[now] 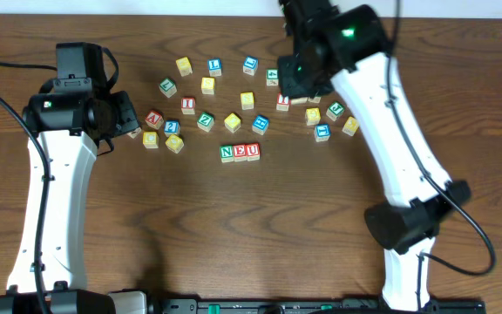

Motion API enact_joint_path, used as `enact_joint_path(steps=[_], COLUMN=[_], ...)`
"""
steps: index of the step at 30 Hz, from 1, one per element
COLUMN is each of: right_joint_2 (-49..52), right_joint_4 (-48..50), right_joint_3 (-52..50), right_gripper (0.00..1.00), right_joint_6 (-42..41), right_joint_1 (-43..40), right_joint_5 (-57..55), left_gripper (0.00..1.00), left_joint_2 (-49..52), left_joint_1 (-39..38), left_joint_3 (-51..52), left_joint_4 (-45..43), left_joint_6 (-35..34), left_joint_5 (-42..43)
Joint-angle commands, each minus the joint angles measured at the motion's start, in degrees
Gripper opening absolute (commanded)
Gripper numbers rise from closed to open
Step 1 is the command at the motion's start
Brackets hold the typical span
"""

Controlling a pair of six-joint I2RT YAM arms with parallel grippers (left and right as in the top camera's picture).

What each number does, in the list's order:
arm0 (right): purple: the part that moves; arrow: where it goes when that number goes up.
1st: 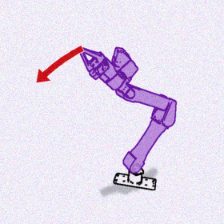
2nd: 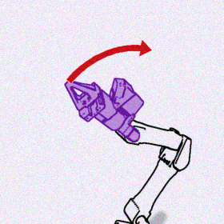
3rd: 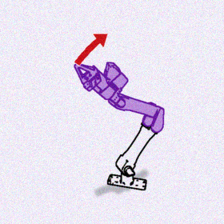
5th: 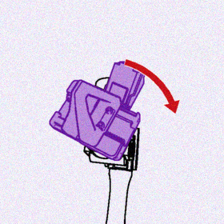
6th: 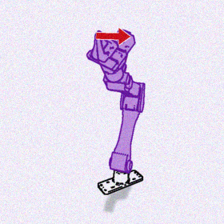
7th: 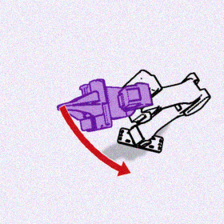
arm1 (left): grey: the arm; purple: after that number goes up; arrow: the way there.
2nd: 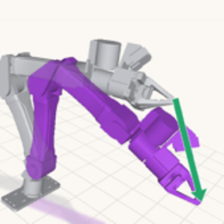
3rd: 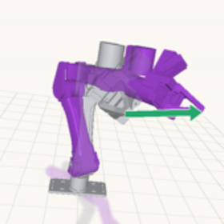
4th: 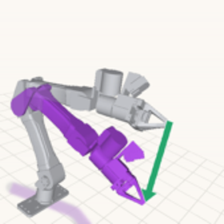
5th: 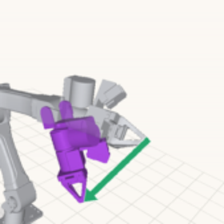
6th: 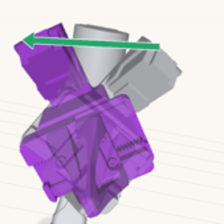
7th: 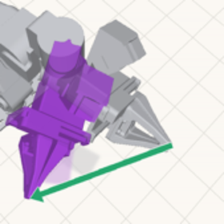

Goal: Spell out NEURIPS

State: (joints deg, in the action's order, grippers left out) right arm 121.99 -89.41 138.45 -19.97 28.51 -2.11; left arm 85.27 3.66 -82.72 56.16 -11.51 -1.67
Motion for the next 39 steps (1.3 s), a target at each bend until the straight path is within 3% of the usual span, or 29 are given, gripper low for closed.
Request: enact_joint_path(steps=[1, 12, 18, 22, 30, 39], right_joint_2=[1.3, 1.4, 1.2, 1.1, 0.0, -11.1], right_joint_4=[1.2, 18.6, 21.7, 18.2, 2.1, -7.9], right_joint_3=[-4.9, -30.6, -32.8, -29.4, -15.7, -12.5], right_gripper=[0.3, 0.3, 0.29, 0.29, 0.28, 0.31], right_joint_6=[-0.9, -5.0, -5.0, -3.5, 3.2, 5.9], right_joint_1=[1.5, 5.0, 4.7, 3.7, 1.6, -1.0], right_joint_5=[1.6, 1.6, 1.6, 1.7, 1.6, 1.1], left_gripper=[0.35, 0.36, 0.35, 0.36, 0.36, 0.35], left_joint_2=[-0.3, -0.3, -0.3, -0.3, -0.3, -0.3], left_joint_1=[0.2, 0.2, 0.2, 0.2, 0.2, 0.2], left_joint_3=[-0.1, -0.1, -0.1, -0.1, -0.1, -0.1], left_joint_4=[-0.2, -0.5, -0.5, -0.5, -0.5, -0.5], left_joint_6=[1.2, 1.2, 1.2, 1.2, 1.2, 1.2], left_joint_5=[-0.5, -0.5, -0.5, -0.5, -0.5, -0.5])
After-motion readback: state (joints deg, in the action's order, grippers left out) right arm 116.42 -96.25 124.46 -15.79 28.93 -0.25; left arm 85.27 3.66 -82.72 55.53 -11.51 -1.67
